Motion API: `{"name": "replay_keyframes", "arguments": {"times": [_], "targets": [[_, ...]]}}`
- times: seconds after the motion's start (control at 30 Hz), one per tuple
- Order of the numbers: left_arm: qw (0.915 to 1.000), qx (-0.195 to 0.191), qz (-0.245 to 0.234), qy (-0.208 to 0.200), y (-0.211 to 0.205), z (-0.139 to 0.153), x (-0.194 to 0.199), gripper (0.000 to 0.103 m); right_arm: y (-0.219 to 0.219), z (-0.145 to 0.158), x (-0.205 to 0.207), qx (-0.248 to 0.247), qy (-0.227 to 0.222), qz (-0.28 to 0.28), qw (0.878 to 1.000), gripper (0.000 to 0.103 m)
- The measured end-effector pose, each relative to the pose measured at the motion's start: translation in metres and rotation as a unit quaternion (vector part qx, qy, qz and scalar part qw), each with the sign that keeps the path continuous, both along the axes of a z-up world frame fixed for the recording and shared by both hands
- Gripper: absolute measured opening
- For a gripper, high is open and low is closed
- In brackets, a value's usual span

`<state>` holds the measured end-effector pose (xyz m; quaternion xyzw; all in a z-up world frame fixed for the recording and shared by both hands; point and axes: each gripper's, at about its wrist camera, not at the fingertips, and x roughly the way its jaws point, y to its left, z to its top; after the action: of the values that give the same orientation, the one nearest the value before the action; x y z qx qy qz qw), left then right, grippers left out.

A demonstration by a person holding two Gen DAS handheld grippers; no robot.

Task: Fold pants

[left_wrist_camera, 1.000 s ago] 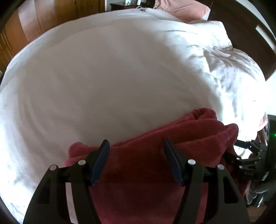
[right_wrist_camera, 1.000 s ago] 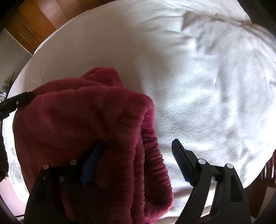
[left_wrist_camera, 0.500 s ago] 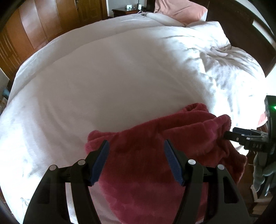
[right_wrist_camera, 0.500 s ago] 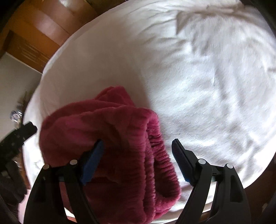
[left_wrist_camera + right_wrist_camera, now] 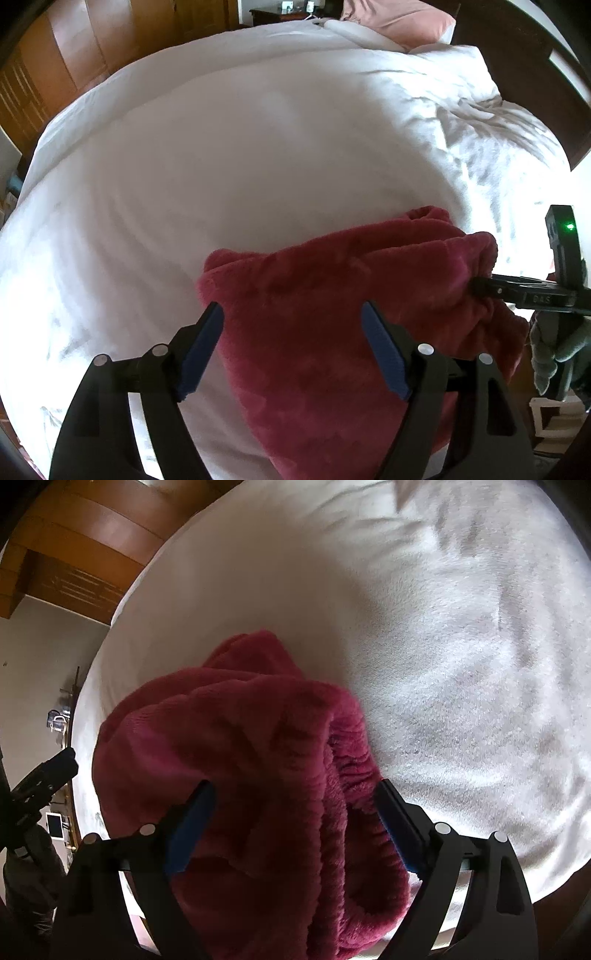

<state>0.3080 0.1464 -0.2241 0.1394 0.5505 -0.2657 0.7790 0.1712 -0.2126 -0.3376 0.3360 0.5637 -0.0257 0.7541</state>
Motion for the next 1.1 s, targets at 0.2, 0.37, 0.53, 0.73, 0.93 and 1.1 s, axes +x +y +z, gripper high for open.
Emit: {"name": "replay_keyframes", "arguments": {"times": [0.2, 0.37, 0.53, 0.73, 0.93, 1.1], "targets": [[1.0000, 0.000, 0.007, 0.006, 0.006, -0.001, -0.003, 0.078, 0.005, -0.008, 0.008, -0.009, 0.016, 0.009, 1.000, 0.089], [0.9998, -0.003, 0.013, 0.015, 0.012, -0.003, -0.007, 0.078, 0.010, -0.014, 0.011, -0.008, 0.020, 0.015, 1.000, 0.090], [0.9967, -0.047, 0.025, 0.060, 0.028, -0.012, -0.012, 0.078, 0.015, -0.021, 0.017, -0.004, 0.026, 0.028, 0.999, 0.090], [0.9852, -0.099, 0.062, 0.125, 0.061, -0.044, -0.012, 0.081, 0.017, -0.033, 0.031, 0.004, 0.038, 0.055, 0.998, 0.090], [0.9724, -0.137, 0.072, 0.174, 0.075, -0.073, -0.008, 0.082, 0.024, -0.040, 0.047, -0.002, 0.056, 0.072, 0.996, 0.090], [0.9610, -0.165, 0.076, 0.208, 0.079, -0.091, -0.001, 0.087, 0.024, -0.046, 0.057, 0.011, 0.067, 0.083, 0.994, 0.089]]}}
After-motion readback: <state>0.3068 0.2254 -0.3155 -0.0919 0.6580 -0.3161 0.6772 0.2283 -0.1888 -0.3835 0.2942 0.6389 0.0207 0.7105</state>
